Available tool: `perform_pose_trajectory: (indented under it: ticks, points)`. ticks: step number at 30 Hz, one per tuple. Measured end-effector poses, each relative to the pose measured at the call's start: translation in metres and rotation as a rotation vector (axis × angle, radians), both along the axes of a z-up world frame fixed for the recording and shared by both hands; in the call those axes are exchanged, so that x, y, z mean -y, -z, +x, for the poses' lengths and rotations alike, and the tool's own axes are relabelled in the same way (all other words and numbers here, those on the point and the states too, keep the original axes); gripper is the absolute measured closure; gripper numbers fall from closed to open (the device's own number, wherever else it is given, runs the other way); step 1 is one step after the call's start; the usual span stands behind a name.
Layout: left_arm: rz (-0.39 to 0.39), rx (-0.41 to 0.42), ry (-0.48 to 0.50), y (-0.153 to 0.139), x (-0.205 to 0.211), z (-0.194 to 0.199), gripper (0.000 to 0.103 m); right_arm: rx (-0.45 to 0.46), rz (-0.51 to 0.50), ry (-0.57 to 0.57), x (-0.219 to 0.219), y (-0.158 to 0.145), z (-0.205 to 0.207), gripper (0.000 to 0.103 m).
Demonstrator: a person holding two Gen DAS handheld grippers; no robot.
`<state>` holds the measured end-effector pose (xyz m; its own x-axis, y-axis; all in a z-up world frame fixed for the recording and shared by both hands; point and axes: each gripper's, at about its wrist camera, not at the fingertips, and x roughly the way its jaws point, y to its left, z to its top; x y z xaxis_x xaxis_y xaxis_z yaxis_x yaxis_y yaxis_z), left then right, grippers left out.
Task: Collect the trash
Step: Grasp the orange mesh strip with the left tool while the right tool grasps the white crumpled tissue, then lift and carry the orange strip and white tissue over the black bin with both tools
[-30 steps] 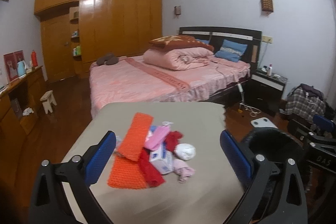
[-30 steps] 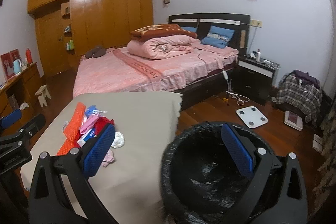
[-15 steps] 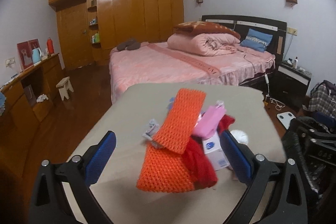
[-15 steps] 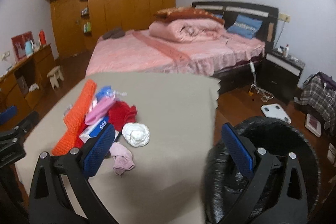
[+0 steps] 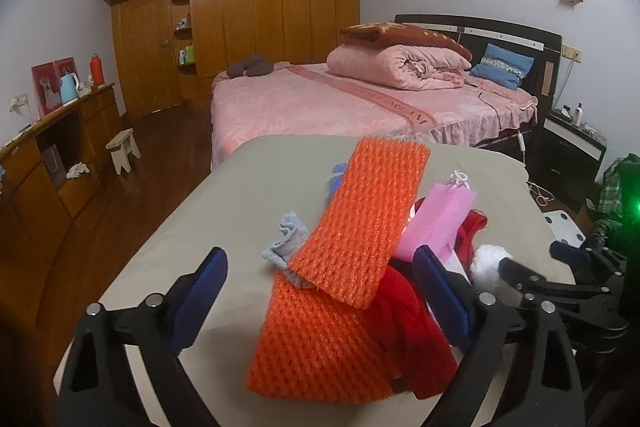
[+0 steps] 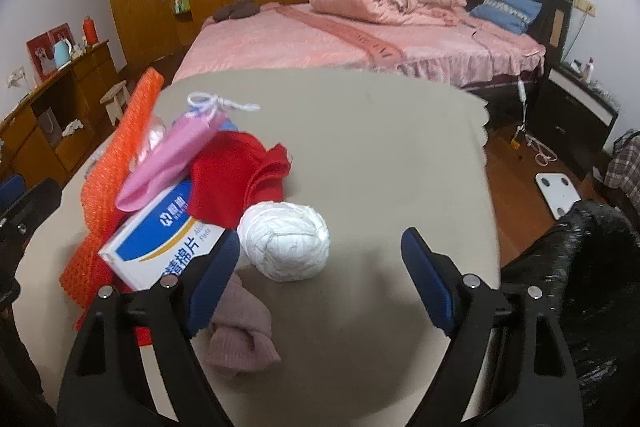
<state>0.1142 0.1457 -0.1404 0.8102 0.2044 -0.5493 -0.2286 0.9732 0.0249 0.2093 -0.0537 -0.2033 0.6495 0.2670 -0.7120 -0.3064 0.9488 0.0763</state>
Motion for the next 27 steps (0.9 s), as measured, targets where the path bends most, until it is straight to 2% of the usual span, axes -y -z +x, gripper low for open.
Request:
perform_pose_trajectory:
  ticks: [4, 7, 8, 10, 12, 15, 18, 21, 23, 27]
  points:
    - [-0.004, -0.006, -0.003, 0.002, -0.002, 0.001, 0.012, -0.051, 0.0, -0.033, -0.008, 0.013, 0.008, 0.037]
    - [-0.014, -0.022, 0.0, 0.005, -0.002, 0.005, 0.012, -0.09, 0.033, -0.083, -0.012, 0.018, 0.01, 0.054]
    - [-0.018, -0.025, 0.004, 0.006, -0.002, 0.007, 0.012, -0.092, 0.039, -0.101, -0.016, 0.019, 0.009, 0.064]
    - [-0.021, -0.019, 0.013, 0.006, -0.001, 0.01, 0.014, -0.081, 0.019, -0.117, -0.019, 0.016, 0.005, 0.067]
    - [-0.02, -0.022, 0.032, 0.005, 0.003, 0.016, 0.02, -0.076, 0.028, -0.129, -0.019, 0.011, 0.0, 0.07]
    - [0.0, -0.043, 0.056, 0.01, 0.009, 0.026, 0.034, -0.039, 0.034, -0.125, -0.014, -0.001, -0.009, 0.07]
    - [-0.015, -0.065, 0.079, 0.016, 0.012, 0.035, 0.045, -0.019, 0.048, -0.121, -0.007, -0.012, -0.013, 0.07]
    - [-0.047, -0.079, 0.093, 0.023, 0.01, 0.041, 0.072, -0.004, 0.052, -0.115, 0.001, -0.02, -0.016, 0.07]
    - [-0.066, -0.082, 0.107, 0.026, 0.009, 0.04, 0.085, 0.0, 0.064, -0.106, 0.006, -0.024, -0.019, 0.07]
    - [-0.06, -0.066, 0.113, 0.022, 0.01, 0.036, 0.095, 0.015, 0.086, -0.092, 0.017, -0.033, -0.021, 0.07]
